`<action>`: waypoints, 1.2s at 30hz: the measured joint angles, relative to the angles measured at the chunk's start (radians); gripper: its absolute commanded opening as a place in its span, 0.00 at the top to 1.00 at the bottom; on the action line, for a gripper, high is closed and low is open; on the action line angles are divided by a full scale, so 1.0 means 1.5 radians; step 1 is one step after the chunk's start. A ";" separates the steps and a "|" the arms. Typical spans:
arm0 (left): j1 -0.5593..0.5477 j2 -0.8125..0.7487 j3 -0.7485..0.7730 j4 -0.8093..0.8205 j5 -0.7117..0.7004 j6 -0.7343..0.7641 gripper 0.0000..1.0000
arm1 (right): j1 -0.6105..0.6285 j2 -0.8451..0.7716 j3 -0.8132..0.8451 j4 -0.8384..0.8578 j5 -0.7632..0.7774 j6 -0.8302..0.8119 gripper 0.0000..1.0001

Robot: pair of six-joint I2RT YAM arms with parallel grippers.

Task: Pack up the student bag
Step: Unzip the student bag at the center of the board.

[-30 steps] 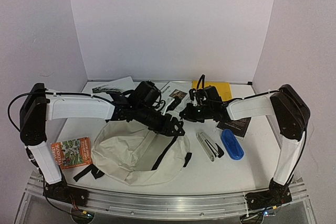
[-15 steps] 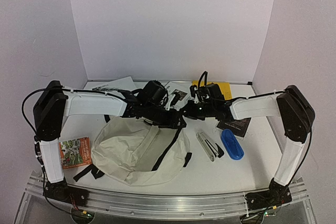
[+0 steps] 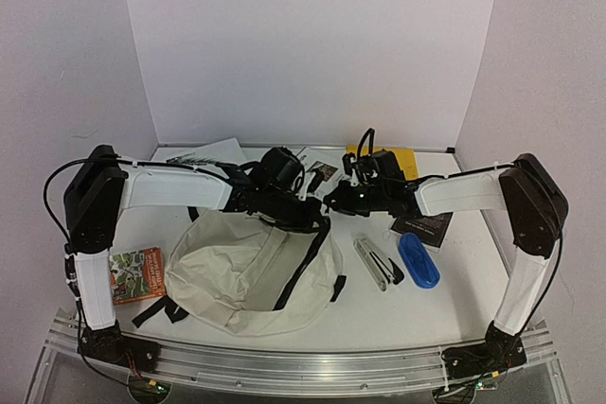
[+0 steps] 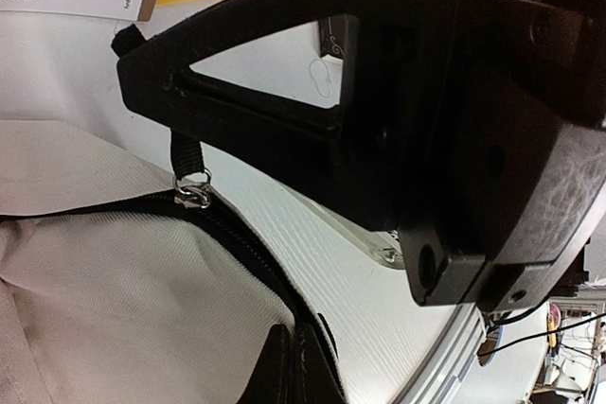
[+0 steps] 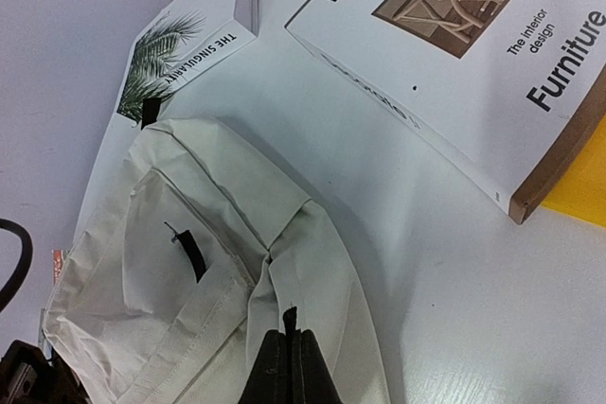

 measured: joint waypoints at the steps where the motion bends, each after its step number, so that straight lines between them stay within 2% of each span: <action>1: 0.000 -0.001 -0.005 0.007 0.007 0.002 1.00 | 0.000 0.000 0.000 0.000 0.000 -0.001 1.00; 13: 0.006 -0.005 -0.023 0.060 0.155 0.056 1.00 | 0.002 0.009 0.030 -0.012 -0.026 -0.024 1.00; 21: 0.006 -0.024 -0.023 0.070 0.223 0.067 1.00 | 0.002 0.091 0.098 -0.010 -0.054 -0.037 1.00; 35: 0.005 -0.029 -0.023 0.077 0.244 0.067 1.00 | 0.001 0.171 0.171 -0.010 -0.095 -0.058 1.00; 36: 0.005 -0.032 -0.023 0.076 0.238 0.066 1.00 | 0.001 0.174 0.173 -0.010 -0.094 -0.058 0.95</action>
